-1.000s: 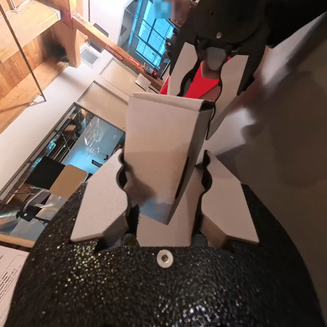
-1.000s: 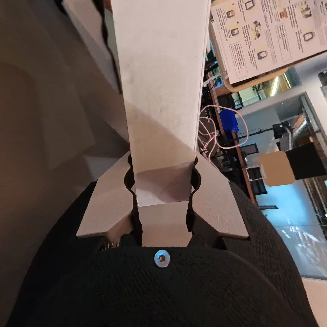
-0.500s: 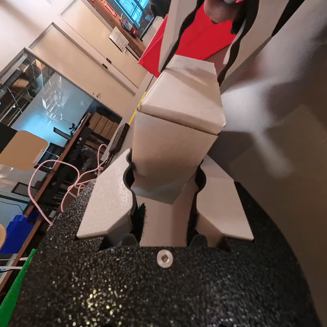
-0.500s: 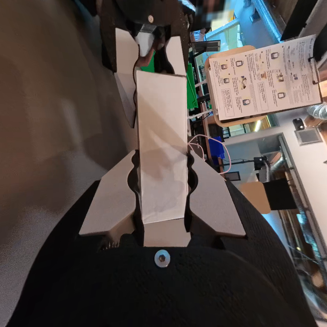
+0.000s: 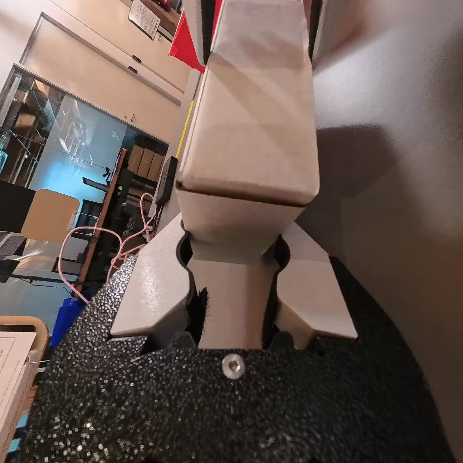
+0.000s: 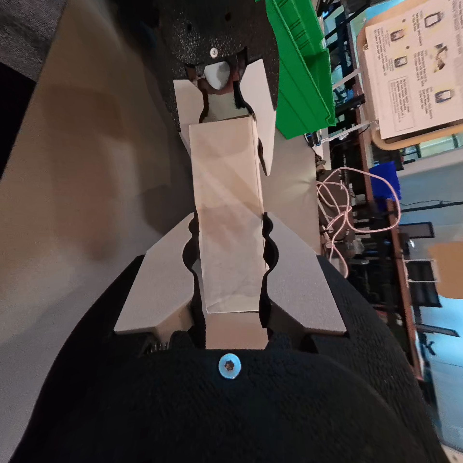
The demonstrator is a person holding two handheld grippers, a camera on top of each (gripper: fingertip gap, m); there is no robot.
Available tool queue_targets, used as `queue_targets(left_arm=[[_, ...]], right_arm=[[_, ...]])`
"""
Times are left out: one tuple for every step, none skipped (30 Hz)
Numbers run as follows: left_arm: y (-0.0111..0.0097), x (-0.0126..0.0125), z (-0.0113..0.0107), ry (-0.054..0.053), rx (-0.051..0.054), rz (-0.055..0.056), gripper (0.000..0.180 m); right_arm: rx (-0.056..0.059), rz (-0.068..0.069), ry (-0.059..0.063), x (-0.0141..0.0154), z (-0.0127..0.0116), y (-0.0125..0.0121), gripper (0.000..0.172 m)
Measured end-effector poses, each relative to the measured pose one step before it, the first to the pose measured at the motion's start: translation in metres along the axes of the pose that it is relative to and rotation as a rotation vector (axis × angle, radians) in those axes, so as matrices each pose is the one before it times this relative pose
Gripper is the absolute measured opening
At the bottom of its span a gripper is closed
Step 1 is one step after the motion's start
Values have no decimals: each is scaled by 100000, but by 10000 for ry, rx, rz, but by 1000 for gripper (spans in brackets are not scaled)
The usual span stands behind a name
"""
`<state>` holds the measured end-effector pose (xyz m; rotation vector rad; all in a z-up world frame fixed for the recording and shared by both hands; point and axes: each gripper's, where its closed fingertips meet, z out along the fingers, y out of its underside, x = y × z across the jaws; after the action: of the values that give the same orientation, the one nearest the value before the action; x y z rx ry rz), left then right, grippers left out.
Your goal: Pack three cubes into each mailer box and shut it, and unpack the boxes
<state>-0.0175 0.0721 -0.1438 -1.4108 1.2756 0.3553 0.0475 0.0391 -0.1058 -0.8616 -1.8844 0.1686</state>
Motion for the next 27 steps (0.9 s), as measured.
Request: queue_targets(left_arm=[[32, 20, 25, -14, -38, 59, 66], [74, -1, 14, -37, -61, 154, 65], [45, 14, 15, -35, -37, 102, 65], [-13, 2, -1, -21, 6, 31, 65], [-9, 4, -7, -15, -7, 70, 66], [-12, 114, 52, -142, -34, 733, 66], [-51, 148, 101, -76, -94, 224, 66], [-170, 52, 72, 56, 35, -304, 66], [-151, -48, 1, 88, 97, -319, 66], [44, -28, 17, 113, 1, -346, 66], [106, 15, 45, 138, -4, -422, 66], [123, 28, 34, 159, -11, -468, 66], [101, 2, 27, 179, -41, -506, 66], [-23, -38, -12, 169, 16, -450, 66], [-21, -29, -24, 178, 4, -399, 66], [-35, -17, -19, 175, 15, -350, 66], [-22, -6, -22, 145, 14, -288, 65], [7, -27, -16, 118, -1, -244, 65], [3, -22, -24, 98, 15, -199, 65], [14, -30, -11, 77, 23, -162, 65], [7, -22, -14, 67, 15, -121, 65], [10, -21, 4, 50, 8, -94, 65], [14, -23, 4, 34, 4, -73, 65], [1, -25, 5, 27, 3, -60, 65], [-2, -14, 17, 20, 6, -49, 65], [7, -13, 3, 20, 3, -51, 65], [-8, -14, 3, 13, 19, -36, 65]], right_arm=[[-11, 124, -58, -31, -24, 12, 50], [2, 158, -103, -81, -25, -26, 50], [15, 221, -133, -78, -31, -28, 50], [34, 257, -136, -55, -40, -49, 49], [56, 289, -58, 91, -67, -48, 47], [206, 372, 350, 809, -262, -261, 11], [99, 281, -243, -88, -119, 62, 8], [96, 239, 10, 205, -116, 84, 8], [120, -78, 125, 149, -114, 11, 12], [-41, -253, 39, -181, -8, 104, 24], [-172, -284, 17, -301, 91, 124, 39], [-179, -321, 49, -287, 170, 60, 53], [-193, -426, 174, -117, 208, 57, 63], [-260, -593, 379, 202, 200, 160, 65], [-283, -709, 414, 282, 150, 193, 60], [-248, -613, 434, 391, 114, 143, 50], [-128, -435, 295, 272, 63, -48, 40], [-11, -253, 73, 5, 41, -200, 34], [-40, -126, 65, 35, 42, -117, 31], [-64, -135, 72, 57, 27, -40, 30], [-30, -148, 64, 22, 24, -49, 28], [-24, -107, 48, 27, 14, -40, 26], [-12, -48, 30, 33, 1, -43, 25], [1, -9, 30, 72, -23, -48, 25], [26, -5, 33, 87, -62, -71, 25], [38, -2, 37, 92, -78, -88, 25], [15, -5, 27, 87, -81, -53, 25]])
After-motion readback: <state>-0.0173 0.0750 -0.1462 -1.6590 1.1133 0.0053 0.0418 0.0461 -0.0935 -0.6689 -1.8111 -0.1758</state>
